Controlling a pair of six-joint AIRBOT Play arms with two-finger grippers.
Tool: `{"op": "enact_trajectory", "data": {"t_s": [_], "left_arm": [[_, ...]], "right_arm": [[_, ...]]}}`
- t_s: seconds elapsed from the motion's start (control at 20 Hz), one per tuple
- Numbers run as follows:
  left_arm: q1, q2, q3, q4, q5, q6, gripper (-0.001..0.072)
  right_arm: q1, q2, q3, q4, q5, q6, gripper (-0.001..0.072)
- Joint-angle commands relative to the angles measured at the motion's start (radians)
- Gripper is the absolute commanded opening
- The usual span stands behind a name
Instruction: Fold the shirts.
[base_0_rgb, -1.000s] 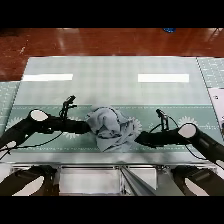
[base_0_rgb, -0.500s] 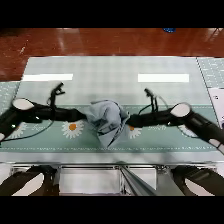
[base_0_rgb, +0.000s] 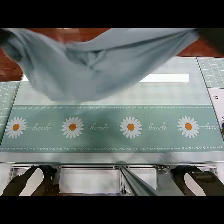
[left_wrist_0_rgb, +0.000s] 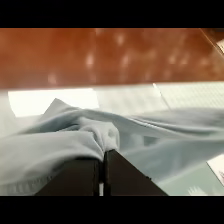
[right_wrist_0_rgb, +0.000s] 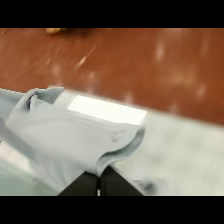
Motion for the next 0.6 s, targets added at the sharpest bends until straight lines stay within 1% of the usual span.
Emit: {"op": "enact_trajectory", "data": {"t_s": [0.0, 0.15, 0.25, 0.35, 0.4, 0.45, 0.55], "left_arm": [[0.061, 0.134, 0.219, 0.100, 0.024, -0.043, 0.0016], [0.018, 0.261, 0.273, 0.379, 0.036, -0.120, 0.0016], [-0.072, 0.330, 0.272, 0.577, 0.022, -0.168, 0.0016], [-0.184, 0.368, 0.272, 0.738, -0.014, -0.223, 0.0016], [-0.237, 0.374, 0.272, 0.783, -0.039, -0.245, 0.0016], [-0.283, 0.376, 0.272, 0.798, -0.068, -0.272, 0.0016], [-0.338, 0.372, 0.266, 0.797, -0.119, -0.297, 0.0016]], "right_arm": [[-0.046, 0.113, 0.224, -0.165, 0.072, 0.059, 0.0031], [-0.046, 0.232, 0.230, -0.381, 0.090, 0.157, 0.0031], [-0.046, 0.293, 0.230, -0.507, 0.126, 0.201, 0.0031], [-0.046, 0.327, 0.230, -0.603, 0.186, 0.243, 0.0031], [-0.046, 0.331, 0.230, -0.626, 0.229, 0.267, 0.0031], [-0.045, 0.330, 0.229, -0.625, 0.262, 0.288, 0.0031], [-0.046, 0.329, 0.206, -0.624, 0.296, 0.301, 0.0031]]}}
